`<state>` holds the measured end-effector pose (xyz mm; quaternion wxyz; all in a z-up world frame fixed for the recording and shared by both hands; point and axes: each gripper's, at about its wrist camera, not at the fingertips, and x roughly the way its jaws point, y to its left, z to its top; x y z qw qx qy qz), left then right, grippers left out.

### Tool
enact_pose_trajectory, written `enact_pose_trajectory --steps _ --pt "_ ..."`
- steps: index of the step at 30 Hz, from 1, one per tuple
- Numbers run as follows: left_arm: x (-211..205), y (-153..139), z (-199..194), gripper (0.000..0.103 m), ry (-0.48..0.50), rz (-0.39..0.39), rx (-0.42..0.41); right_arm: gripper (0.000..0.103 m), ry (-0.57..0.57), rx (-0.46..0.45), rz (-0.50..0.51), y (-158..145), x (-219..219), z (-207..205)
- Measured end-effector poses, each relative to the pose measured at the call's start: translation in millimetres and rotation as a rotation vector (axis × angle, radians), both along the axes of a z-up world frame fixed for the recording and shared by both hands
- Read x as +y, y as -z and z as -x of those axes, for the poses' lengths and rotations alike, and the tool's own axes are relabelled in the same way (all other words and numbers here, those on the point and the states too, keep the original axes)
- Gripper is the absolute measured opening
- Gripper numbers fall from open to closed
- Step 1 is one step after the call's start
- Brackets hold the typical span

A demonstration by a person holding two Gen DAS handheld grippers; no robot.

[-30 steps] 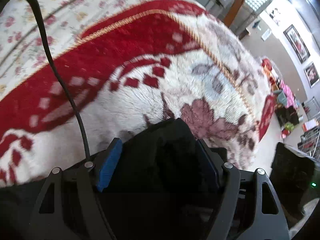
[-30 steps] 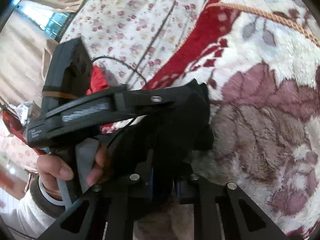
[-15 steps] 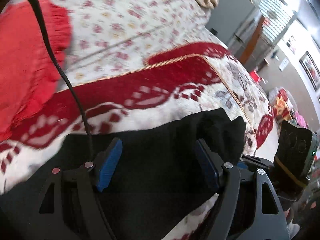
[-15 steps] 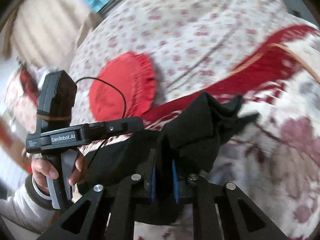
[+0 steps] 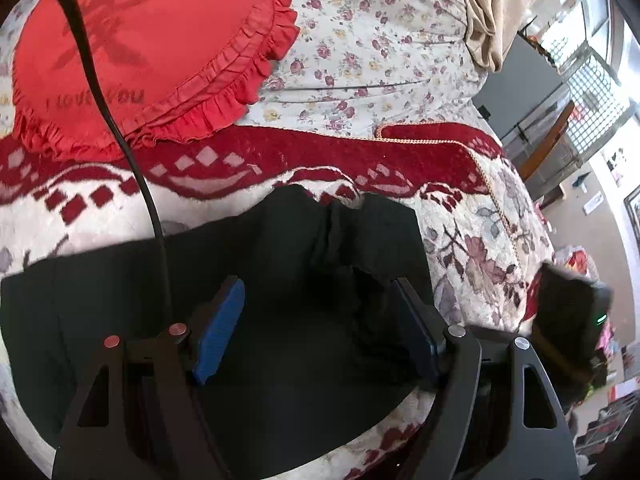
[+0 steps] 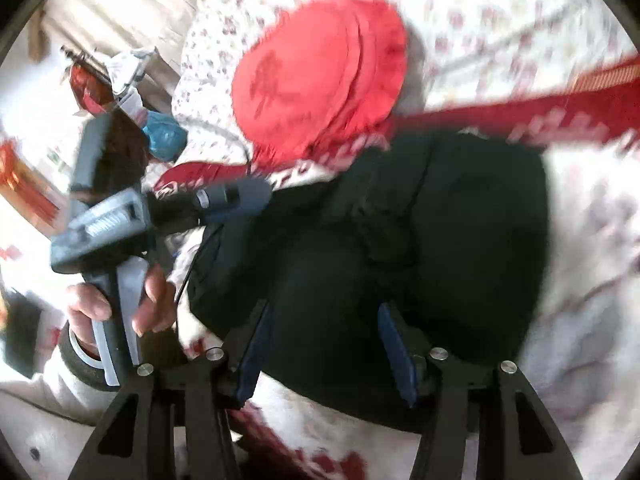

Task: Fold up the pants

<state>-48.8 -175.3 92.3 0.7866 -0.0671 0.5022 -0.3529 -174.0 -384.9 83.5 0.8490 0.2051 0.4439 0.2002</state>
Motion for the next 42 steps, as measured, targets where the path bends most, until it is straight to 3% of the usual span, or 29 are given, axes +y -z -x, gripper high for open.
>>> enact_pose_trajectory --steps 4,10,13,16,19,21,24,26,28,31,34,39,42 --pt "-7.9 8.4 4.4 0.075 0.02 -0.003 0.01 0.053 0.162 -0.031 0.112 -12.7 -38.9 -6.7" --pt "-29.5 30.9 5.0 0.075 0.015 -0.018 0.058 0.053 0.232 0.01 0.018 -0.4 -66.4 -17.9" --pt "-50.0 32.8 7.6 0.075 0.015 -0.018 0.036 0.053 0.248 0.043 -0.048 12.5 -75.1 -16.4" --pt "-70.9 33.0 6.7 0.075 0.014 -0.035 0.005 0.053 0.262 0.038 -0.036 9.9 -78.6 -15.4" --pt "-86.8 34.3 0.7 0.074 -0.008 -0.033 -0.007 0.053 0.341 0.0 0.0 -13.0 -114.0 -9.4" --pt "-88.4 33.7 -3.8 0.051 -0.042 -0.023 0.004 0.053 0.451 -0.044 0.029 -39.2 -149.7 -0.6" --pt "-88.1 32.4 -2.7 0.029 -0.046 -0.05 -0.019 0.061 0.66 -0.113 0.049 -79.5 -207.4 28.9" --pt "-85.3 32.0 0.9 0.022 -0.039 -0.058 -0.044 0.072 0.763 -0.129 0.07 -97.7 -233.4 51.4" --pt "-81.0 32.3 2.4 0.016 -0.038 -0.048 -0.044 0.073 0.797 -0.131 0.085 -106.2 -242.5 64.2" --pt "-76.0 32.2 5.6 0.013 -0.048 -0.065 -0.05 0.073 0.777 -0.129 0.085 -105.0 -237.6 71.2" --pt "-68.3 24.1 16.9 0.012 -0.053 -0.054 -0.06 0.074 0.685 -0.079 0.043 -84.2 -219.7 56.6" --pt "-48.4 6.5 37.2 0.009 -0.095 -0.011 -0.075 0.074 0.512 -0.031 0.023 -57.4 -167.3 23.0" --pt "-41.5 11.3 40.8 0.009 -0.129 -0.043 -0.096 0.074 0.402 -0.039 0.011 -46.9 -130.4 4.4"
